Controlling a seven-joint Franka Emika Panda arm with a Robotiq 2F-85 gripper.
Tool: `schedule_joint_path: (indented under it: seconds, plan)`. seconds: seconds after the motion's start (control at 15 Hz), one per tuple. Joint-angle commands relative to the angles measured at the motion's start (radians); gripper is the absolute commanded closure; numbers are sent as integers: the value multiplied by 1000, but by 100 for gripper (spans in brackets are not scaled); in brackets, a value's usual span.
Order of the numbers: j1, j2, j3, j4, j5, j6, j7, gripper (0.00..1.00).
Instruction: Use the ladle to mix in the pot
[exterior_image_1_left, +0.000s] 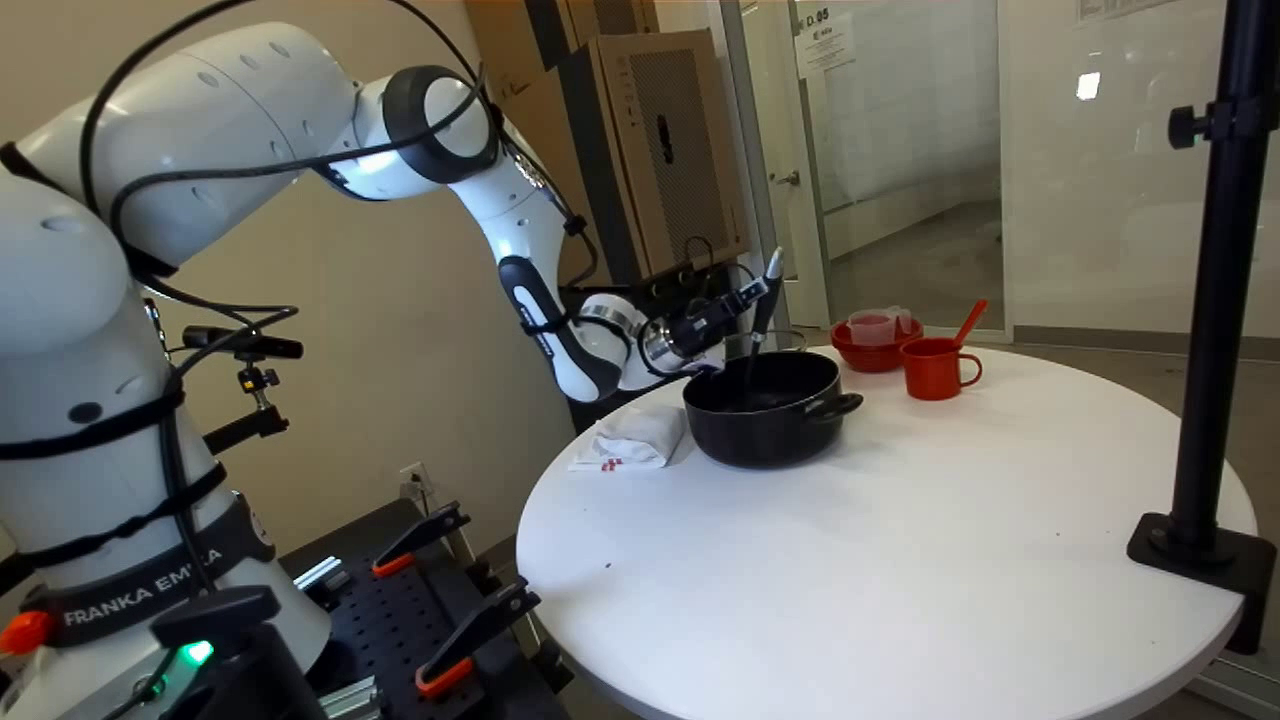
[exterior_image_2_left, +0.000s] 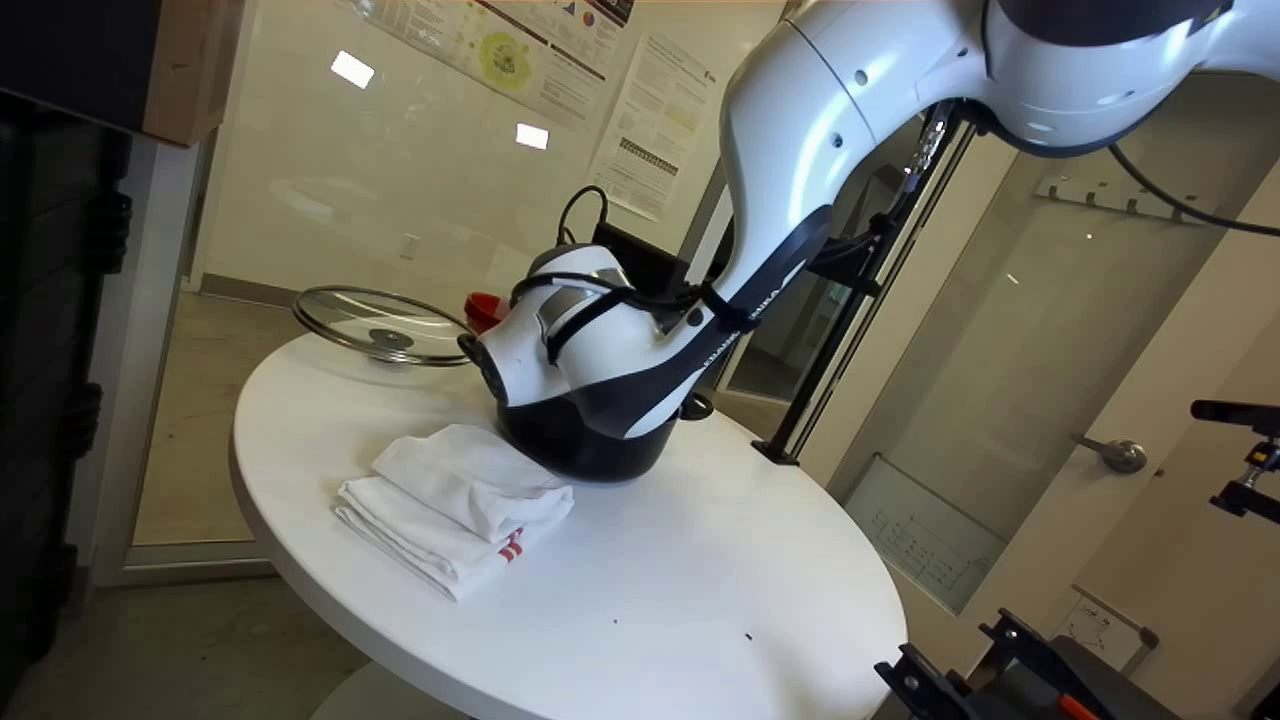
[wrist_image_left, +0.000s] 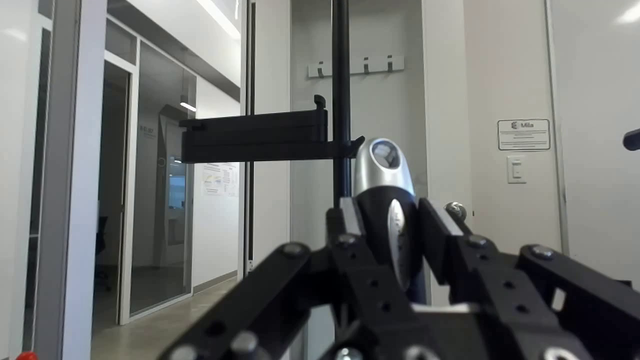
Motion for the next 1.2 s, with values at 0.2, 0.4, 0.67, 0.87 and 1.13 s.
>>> schedule_joint_path:
  seconds: [0.2, 0.4, 0.67, 0.87, 1.13]
  plan:
    - [31, -23, 73, -23, -6, 24, -12, 92]
    - [53, 37, 55, 73, -33, 13, 7, 92]
    - [62, 141, 15, 229, -74, 8, 15, 92]
    - [47, 229, -25, 347, -87, 9, 35, 92]
    - [-6, 353, -89, 540, -85, -10, 12, 92]
